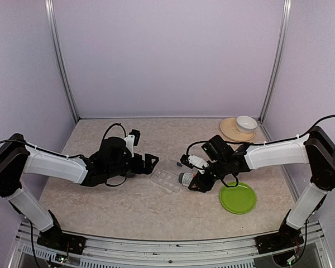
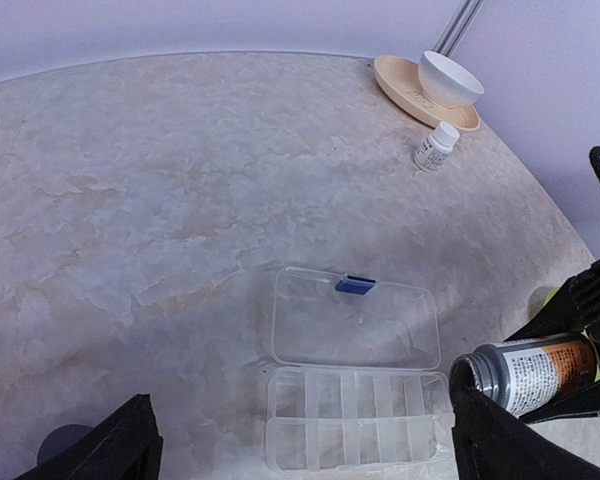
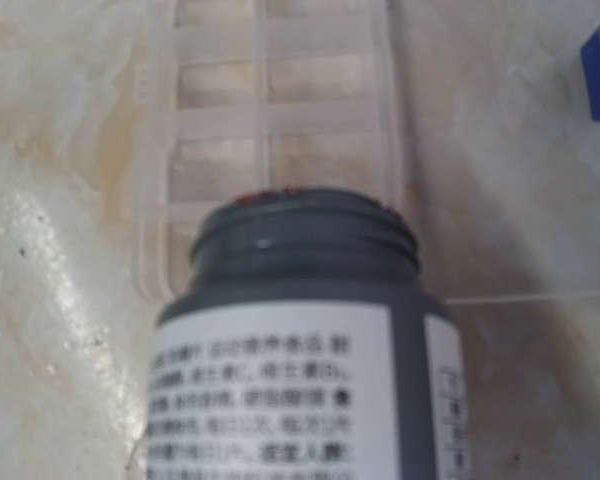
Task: Sort the pills into containers
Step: Pour the pill into the compartment of the pill container.
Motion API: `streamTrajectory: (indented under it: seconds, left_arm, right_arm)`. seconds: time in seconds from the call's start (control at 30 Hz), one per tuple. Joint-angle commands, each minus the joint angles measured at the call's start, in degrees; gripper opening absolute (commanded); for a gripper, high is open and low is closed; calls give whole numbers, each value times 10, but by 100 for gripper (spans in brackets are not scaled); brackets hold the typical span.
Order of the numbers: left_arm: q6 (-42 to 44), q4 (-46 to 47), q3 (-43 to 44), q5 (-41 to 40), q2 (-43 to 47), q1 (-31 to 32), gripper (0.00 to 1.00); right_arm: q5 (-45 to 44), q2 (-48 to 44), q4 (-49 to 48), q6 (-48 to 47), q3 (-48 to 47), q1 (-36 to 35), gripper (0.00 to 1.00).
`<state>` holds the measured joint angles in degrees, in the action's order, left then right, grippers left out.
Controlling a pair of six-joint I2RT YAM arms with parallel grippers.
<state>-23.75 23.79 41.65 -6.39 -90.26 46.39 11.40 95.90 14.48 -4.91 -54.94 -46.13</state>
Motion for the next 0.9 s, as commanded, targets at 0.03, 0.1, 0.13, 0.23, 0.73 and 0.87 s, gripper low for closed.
streamTrajectory:
  seconds: [0.03, 0.1, 0.13, 0.23, 0.73, 0.87]
  left_arm:
    - [-2, 14, -3, 5, 11, 3, 99]
    - [-2, 13, -3, 5, 12, 3, 99]
    - [-2, 13, -3, 4, 12, 3, 99]
    - [-2, 13, -2, 6, 12, 3, 99]
    - [-2, 12, 0, 7, 12, 3, 99]
    - [-4, 13, -1, 6, 11, 3, 99]
  right_arm:
    - [-12, 8, 24, -5, -19, -7, 0]
    - [-13, 10, 29, -5, -21, -7, 0]
    - [-13, 11, 32, -5, -23, -7, 0]
    - [-14, 13, 36, -6, -28, -8, 0]
    - [-30, 24, 95, -13, -68, -11, 0]
    - [-32, 26, 105, -14, -75, -14, 0]
